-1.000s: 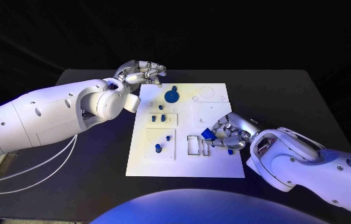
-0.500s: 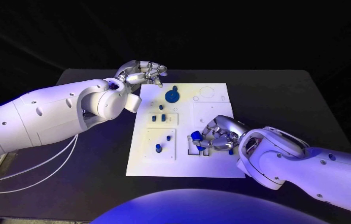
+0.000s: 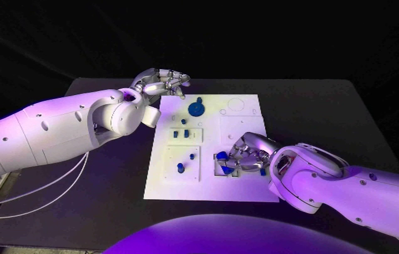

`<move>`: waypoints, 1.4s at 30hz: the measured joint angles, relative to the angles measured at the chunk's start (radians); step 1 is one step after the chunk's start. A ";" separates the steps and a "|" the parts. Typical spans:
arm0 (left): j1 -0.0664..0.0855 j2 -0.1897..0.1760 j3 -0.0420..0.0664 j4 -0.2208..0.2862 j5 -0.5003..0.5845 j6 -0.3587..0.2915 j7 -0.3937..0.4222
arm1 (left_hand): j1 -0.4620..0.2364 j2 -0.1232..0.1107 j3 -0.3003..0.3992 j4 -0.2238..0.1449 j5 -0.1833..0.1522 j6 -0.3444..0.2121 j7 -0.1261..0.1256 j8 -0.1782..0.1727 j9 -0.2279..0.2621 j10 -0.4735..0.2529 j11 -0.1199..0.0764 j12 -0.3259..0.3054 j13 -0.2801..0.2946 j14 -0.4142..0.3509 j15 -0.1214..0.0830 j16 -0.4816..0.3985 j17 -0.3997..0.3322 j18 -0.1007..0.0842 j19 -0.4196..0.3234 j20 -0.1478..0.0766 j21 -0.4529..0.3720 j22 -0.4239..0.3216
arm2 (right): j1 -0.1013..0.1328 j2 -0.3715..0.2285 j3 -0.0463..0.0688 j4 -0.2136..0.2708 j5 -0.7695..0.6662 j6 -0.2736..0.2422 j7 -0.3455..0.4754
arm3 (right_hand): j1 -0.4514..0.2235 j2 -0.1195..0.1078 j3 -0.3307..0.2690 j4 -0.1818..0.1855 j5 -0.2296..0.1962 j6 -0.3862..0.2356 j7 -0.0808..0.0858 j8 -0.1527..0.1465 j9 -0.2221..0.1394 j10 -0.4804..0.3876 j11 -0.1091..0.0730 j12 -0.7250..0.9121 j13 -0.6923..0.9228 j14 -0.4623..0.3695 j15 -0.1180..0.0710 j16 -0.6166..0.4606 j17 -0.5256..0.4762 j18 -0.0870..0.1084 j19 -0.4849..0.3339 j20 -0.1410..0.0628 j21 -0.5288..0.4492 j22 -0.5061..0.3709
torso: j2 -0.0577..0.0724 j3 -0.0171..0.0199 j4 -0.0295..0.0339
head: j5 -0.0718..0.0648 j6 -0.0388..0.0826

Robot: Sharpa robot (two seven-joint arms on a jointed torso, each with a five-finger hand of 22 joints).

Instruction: Assemble the parts on the task board

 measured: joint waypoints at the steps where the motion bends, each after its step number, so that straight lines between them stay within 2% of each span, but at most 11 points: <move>1: 0.000 0.000 0.000 0.000 0.000 0.000 0.000 | 0.000 0.000 0.000 0.000 0.000 0.000 0.000 0.000 0.000 0.000 0.000 0.000 0.000 0.000 0.000 0.000 0.000 0.000 0.000 0.000 0.000 0.000 | 0.000 0.001 0.000 -0.001 -0.001 0.002 -0.001 | 0.000 0.000 0.000 0.000 0.000 0.001 -0.001 0.001 0.000 0.000 0.000 0.000 0.000 0.000 0.000 0.000 0.000 0.000 0.000 0.000 0.000 0.000 | 0.000 0.0000 -0.0001 | 0.000 0.000; 6: 0.000 0.000 0.000 0.000 0.000 0.001 -0.001 | 0.000 0.000 0.000 0.000 0.000 0.000 0.000 0.000 0.000 0.000 0.000 0.000 0.000 0.000 0.000 0.000 0.000 0.000 0.000 0.000 0.000 0.000 | 0.000 0.007 0.000 -0.008 -0.005 0.007 -0.003 | -0.020 -0.007 0.000 0.000 -0.018 0.024 -0.024 0.005 0.008 0.000 0.000 0.000 0.000 0.003 -0.003 0.000 0.000 0.000 0.000 0.000 0.000 0.000 | 0.000 0.0000 0.0002 | -0.001 0.000; 9: 0.000 0.000 0.000 0.000 0.000 0.001 -0.001 | 0.000 0.000 0.000 0.000 0.000 0.000 0.000 0.000 0.000 0.000 0.000 0.000 0.000 0.000 0.000 0.000 0.000 0.000 0.000 0.000 0.000 0.000 | -0.001 0.012 0.000 -0.015 -0.009 0.007 -0.005 | -0.045 -0.008 -0.011 0.000 -0.056 0.036 -0.036 0.013 0.027 0.000 0.000 -0.004 0.000 0.004 -0.004 0.000 0.000 0.001 0.000 -0.007 0.000 0.000 | 0.000 0.0000 0.0011 | -0.001 0.000; 10: 0.000 0.000 0.000 0.000 0.000 0.001 -0.002 | 0.000 0.000 0.000 0.000 0.000 0.000 0.000 0.000 0.000 0.000 0.000 0.000 0.000 0.000 0.000 0.000 0.000 0.000 0.000 0.000 0.000 0.000 | -0.001 0.014 0.000 -0.017 -0.011 0.007 -0.006 | -0.050 -0.004 -0.017 0.001 -0.069 0.035 -0.034 0.015 0.027 0.000 0.000 -0.009 0.000 0.004 -0.004 0.000 0.000 0.001 0.000 -0.007 0.000 0.000 | 0.000 0.0001 0.0011 | -0.001 0.000; 14: 0.000 -0.001 0.000 0.000 0.000 0.001 -0.002 | 0.000 0.000 0.000 0.000 0.000 0.000 0.000 0.000 0.000 0.000 0.000 0.000 0.000 0.000 0.000 0.000 0.000 0.000 0.000 0.000 0.000 0.000 | -0.001 0.018 0.000 -0.026 -0.022 0.001 -0.006 | -0.109 -0.034 -0.075 0.003 -0.126 0.028 -0.028 0.016 0.043 0.000 0.000 -0.022 0.000 0.004 -0.004 0.000 0.000 0.001 0.000 -0.007 -0.008 0.000 | 0.000 -0.0003 0.0023 | 0.000 0.000; 17: 0.000 -0.001 0.000 0.000 0.000 0.001 -0.003 | 0.000 0.000 0.000 0.000 0.000 0.000 0.000 0.000 0.000 0.000 0.000 0.000 0.000 0.000 0.000 0.000 0.000 0.000 0.000 0.000 0.000 -0.002 | -0.001 0.020 0.000 -0.027 -0.030 -0.003 -0.005 | -0.140 -0.007 -0.140 0.002 -0.075 0.028 -0.028 0.016 0.058 0.000 0.000 -0.029 0.000 0.004 -0.004 0.000 0.000 0.001 0.000 -0.007 -0.012 0.001 | 0.000 -0.0004 0.0023 | 0.002 0.000; 19: 0.000 -0.001 0.000 0.000 0.000 0.002 -0.003 | 0.000 0.000 0.002 -0.002 0.000 0.000 0.000 0.000 0.000 0.000 0.000 0.000 0.000 0.000 0.000 0.000 0.000 0.000 0.000 0.000 0.000 -0.002 | -0.002 0.020 0.000 -0.027 -0.035 -0.005 -0.004 | -0.142 -0.005 -0.167 0.001 -0.052 0.028 -0.028 0.016 0.064 0.000 0.000 -0.034 0.000 0.004 -0.004 0.000 0.000 0.001 0.000 -0.007 -0.017 0.001 | 0.000 -0.0004 0.0023 | 0.003 0.000; 24: 0.000 -0.001 0.000 0.000 0.000 0.003 -0.003 | 0.000 0.000 0.003 -0.003 0.000 0.000 0.000 0.000 0.000 0.000 0.000 0.000 0.000 0.000 0.000 0.000 0.000 0.000 0.000 0.000 0.000 -0.002 | -0.002 0.017 0.000 -0.019 -0.043 -0.008 0.002 | -0.141 -0.004 -0.185 0.000 -0.039 0.028 -0.028 0.016 0.070 0.000 0.000 -0.034 0.000 0.004 -0.003 0.000 0.000 0.001 0.000 -0.007 -0.017 0.001 | 0.000 -0.0002 0.0012 | 0.005 0.000; 28: 0.000 -0.001 0.000 0.000 0.000 0.003 -0.004 | 0.000 0.000 0.003 -0.003 0.000 0.000 0.000 0.000 0.000 0.000 0.000 0.000 0.000 0.000 0.000 0.000 0.000 0.000 0.000 0.000 -0.004 -0.002 | -0.002 0.003 0.000 -0.006 -0.047 -0.009 0.009 | -0.077 0.028 -0.192 -0.004 -0.016 0.028 -0.028 0.016 0.081 0.000 0.000 -0.034 0.000 0.004 -0.003 0.000 0.000 0.001 0.000 -0.007 -0.017 0.001 | 0.000 0.0000 0.0005 | 0.005 0.000; 34: 0.000 -0.001 0.000 0.000 0.000 0.004 -0.004 | 0.000 0.000 0.003 -0.003 0.000 0.000 0.000 0.000 0.000 0.000 0.000 0.000 0.000 0.000 0.000 0.000 0.000 0.000 0.000 0.000 -0.004 -0.002 | -0.001 -0.043 0.000 0.019 -0.050 -0.014 0.020 | 0.049 0.033 -0.200 -0.006 0.028 0.021 -0.029 0.014 0.094 0.000 -0.007 -0.038 0.000 0.000 -0.007 0.000 0.000 0.002 0.000 -0.007 -0.012 0.000 | -0.001 0.0000 0.0000 | 0.004 0.000; 42: 0.000 -0.004 0.000 0.000 -0.001 0.006 -0.004 | 0.000 0.000 0.003 -0.003 0.000 0.000 0.000 0.000 0.000 -0.002 0.002 0.000 -0.001 0.000 0.000 0.000 0.000 0.000 0.000 0.000 -0.004 -0.002 | 0.018 -0.157 0.000 0.040 -0.059 -0.036 0.030 | 0.104 0.016 -0.218 -0.005 0.036 -0.004 -0.019 -0.007 0.096 0.000 -0.007 -0.075 0.000 0.000 -0.007 0.000 0.000 0.002 0.000 -0.007 -0.019 0.000 | -0.002 -0.0006 -0.0015 | -0.008 0.000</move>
